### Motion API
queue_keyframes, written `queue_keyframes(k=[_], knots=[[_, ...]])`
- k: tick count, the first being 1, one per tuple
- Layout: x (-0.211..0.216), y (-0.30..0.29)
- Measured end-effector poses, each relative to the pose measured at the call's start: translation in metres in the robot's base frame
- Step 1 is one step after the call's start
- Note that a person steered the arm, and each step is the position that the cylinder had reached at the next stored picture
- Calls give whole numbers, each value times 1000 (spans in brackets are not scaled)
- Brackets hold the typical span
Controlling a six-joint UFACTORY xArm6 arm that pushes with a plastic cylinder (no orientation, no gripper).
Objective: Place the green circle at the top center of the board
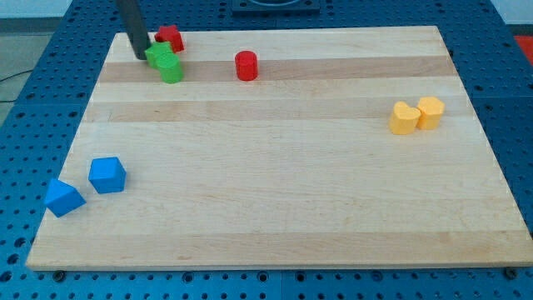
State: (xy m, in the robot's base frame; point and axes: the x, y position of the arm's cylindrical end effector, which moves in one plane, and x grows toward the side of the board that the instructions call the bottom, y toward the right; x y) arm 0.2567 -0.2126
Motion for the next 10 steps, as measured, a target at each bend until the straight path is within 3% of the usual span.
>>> queue_keyframes(k=[2,3,4,5,7,8,10], knots=[[89,115],[141,66],[167,89],[126,128],[104,251],[128,253],[51,259]])
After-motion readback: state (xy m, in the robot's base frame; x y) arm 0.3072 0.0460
